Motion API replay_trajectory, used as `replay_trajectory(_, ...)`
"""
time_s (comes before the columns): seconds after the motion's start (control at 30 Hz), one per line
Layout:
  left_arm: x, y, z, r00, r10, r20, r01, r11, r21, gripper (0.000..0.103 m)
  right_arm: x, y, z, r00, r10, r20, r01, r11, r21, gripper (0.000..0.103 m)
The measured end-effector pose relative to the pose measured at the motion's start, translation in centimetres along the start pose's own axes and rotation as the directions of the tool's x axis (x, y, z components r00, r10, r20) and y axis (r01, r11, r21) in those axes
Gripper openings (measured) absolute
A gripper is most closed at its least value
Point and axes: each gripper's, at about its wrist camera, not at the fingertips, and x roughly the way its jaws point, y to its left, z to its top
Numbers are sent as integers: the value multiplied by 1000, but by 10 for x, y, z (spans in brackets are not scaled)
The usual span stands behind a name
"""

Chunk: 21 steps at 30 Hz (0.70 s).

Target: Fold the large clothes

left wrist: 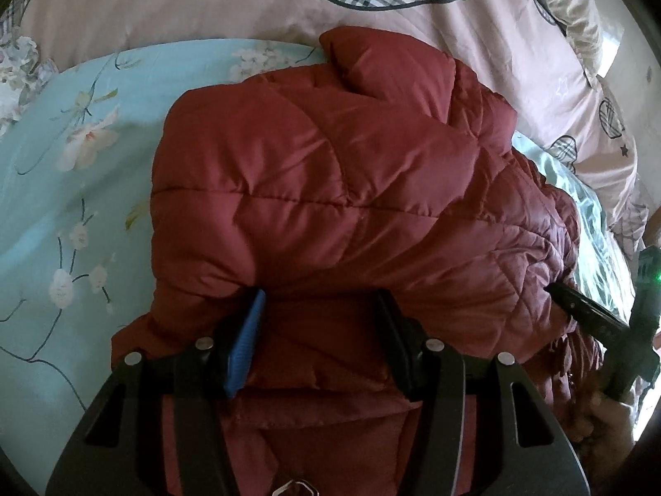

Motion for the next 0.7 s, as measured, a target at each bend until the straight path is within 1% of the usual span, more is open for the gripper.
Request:
replay_trajectory(0.07, -5, 0, -1, 1000, -6, -1, 6, 1000, 0, 54, -11, -1, -1, 1000, 10, -5, -10, 1000, 14, 40)
replay_trajectory(0.13, -15, 1, -4, 1000, -25, 1, 25, 1000, -7, 57, -22, 0, -3, 1000, 14, 0, -14, 1000, 23, 40)
replay_trajectory(0.23, -29, 2, -10, 999, -38, 5, 38, 999, -22, 57, -44, 3, -6, 999, 31, 9, -31, 999, 31, 49)
replay_trajectory(0.3, -41, 3, -15, 999, -45, 11, 45, 999, -26, 57, -58, 6, -10, 999, 49, 20, -49, 998, 28, 51)
replay_trajectory(0.4, -60, 6, -28, 999, -46, 13, 46, 998, -32, 57, -77, 12, -20, 997, 74, 26, -75, 997, 14, 54)
replay_trajectory(0.47, -73, 11, -40, 999, -51, 9, 51, 998, -45, 57, -88, 16, -28, 996, 88, 21, -89, 996, 10, 60)
replay_trajectory(0.53, -83, 15, -51, 999, -40, 2, 40, 998, -51, 57, -99, 19, -37, 995, 102, 21, -102, 995, 5, 61)
replay_trajectory(0.7, -105, 31, -82, 999, -38, -14, 36, 994, -102, 57, -122, 23, -59, 994, 109, 1, -109, 994, -5, 69)
